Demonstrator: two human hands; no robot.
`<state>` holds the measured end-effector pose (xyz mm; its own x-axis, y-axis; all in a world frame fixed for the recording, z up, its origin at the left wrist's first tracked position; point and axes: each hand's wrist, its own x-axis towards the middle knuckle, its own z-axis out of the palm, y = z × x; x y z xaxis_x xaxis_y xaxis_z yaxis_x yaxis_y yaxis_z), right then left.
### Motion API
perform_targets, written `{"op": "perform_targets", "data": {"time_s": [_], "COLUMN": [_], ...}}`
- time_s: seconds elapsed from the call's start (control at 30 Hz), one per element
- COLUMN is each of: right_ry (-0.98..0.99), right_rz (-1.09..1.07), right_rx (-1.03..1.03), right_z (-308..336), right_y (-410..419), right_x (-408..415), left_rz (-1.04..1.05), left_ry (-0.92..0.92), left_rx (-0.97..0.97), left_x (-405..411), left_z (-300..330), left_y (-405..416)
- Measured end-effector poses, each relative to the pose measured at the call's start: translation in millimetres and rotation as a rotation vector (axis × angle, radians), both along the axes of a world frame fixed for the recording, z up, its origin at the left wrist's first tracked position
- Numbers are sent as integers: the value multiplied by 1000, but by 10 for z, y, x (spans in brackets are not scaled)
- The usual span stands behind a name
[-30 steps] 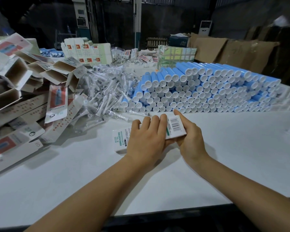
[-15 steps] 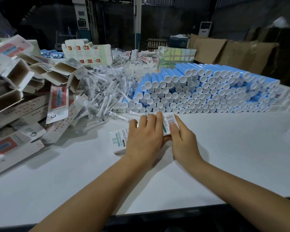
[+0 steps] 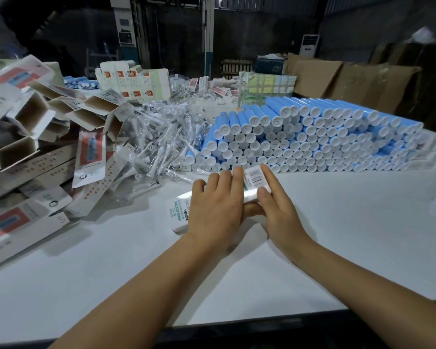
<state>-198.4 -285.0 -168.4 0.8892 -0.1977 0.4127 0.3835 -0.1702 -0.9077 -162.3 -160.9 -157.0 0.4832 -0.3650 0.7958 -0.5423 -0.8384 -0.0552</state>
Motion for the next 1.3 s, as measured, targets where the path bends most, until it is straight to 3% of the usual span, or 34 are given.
{"op": "perform_targets", "data": {"time_s": [0.07, 0.17, 0.23, 0.33, 0.4, 0.47, 0.63, 0.8, 1.0, 1.2, 1.3], "right_ry": [-41, -40, 1, 1, -18, -17, 16, 79, 47, 2, 91], "right_rz": [12, -11, -13, -14, -53, -83, -103, -127, -130, -387, -596], "right_rx": [4, -81, -182, -462, -639, -713, -757, -754, -797, -852, -899], "right_z": [9, -4, -31, -58, -77, -82, -89, -87, -12, 319, 350], "right_y": [13, 15, 26, 77, 86, 83, 81, 50, -65, -778, -1463], "right_x": [-21, -25, -27, -35, -18, -9, -1, 37, 13, -335, -678], "left_rz": [-84, -387, -598, -612, -657, -705, -760, -647, -677, -639, -654], "left_ry": [14, 223, 445, 1025, 1324, 1425, 1503, 1507, 1504, 1497, 1525], "left_rx": [-126, -550, -961, -1581, -1850, -1974, -2077, -1894, -1763, -1602, -1537], "left_x": [18, 74, 96, 156, 215, 233, 191, 183, 187, 277, 361], "left_z": [65, 177, 207, 240, 226, 208, 184, 139, 60, -47, -118], "left_y": [24, 82, 112, 132, 158, 174, 180, 137, 114, 114, 113]}}
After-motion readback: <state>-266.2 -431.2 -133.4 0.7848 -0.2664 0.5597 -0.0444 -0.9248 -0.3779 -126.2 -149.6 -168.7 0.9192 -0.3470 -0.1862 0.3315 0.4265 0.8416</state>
